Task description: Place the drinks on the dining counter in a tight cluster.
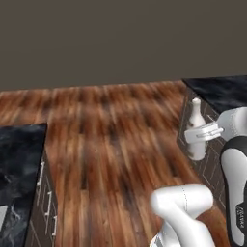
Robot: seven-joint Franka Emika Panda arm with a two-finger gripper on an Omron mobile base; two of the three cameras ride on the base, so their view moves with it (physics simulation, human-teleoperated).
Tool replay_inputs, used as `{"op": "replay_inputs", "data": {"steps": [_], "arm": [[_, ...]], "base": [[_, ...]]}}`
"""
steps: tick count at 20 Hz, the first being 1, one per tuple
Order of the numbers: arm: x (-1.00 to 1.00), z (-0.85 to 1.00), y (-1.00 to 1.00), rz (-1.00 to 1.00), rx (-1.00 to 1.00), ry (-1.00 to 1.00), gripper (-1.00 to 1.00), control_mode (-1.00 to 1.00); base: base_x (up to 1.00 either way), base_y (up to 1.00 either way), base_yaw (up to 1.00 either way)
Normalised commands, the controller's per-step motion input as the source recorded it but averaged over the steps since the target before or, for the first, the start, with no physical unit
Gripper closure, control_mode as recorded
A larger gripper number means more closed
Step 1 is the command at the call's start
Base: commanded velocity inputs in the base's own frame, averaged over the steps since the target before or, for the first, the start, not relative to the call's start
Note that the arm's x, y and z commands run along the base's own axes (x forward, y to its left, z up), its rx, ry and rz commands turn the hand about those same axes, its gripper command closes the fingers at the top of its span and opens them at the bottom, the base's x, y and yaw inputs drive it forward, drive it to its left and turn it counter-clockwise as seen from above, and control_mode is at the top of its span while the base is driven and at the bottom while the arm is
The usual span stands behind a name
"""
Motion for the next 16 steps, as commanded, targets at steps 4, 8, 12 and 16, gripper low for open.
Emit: {"op": "replay_inputs", "data": {"steps": [4, 8, 12, 16], "arm": [[0.0, 0.0, 0.0, 0.0, 0.0, 0.0, 1.0, 1.0], [0.0, 0.0, 0.0, 0.0, 0.0, 0.0, 1.0, 1.0], [0.0, 0.0, 0.0, 0.0, 0.0, 0.0, 1.0, 1.0], [0.0, 0.0, 0.0, 0.0, 0.0, 0.0, 1.0, 1.0]], "base": [[1.0, 0.94, 0.17], [1.0, 0.73, 0.44], [1.0, 0.23, 0.67], [0.76, 0.0, 0.94]]}}
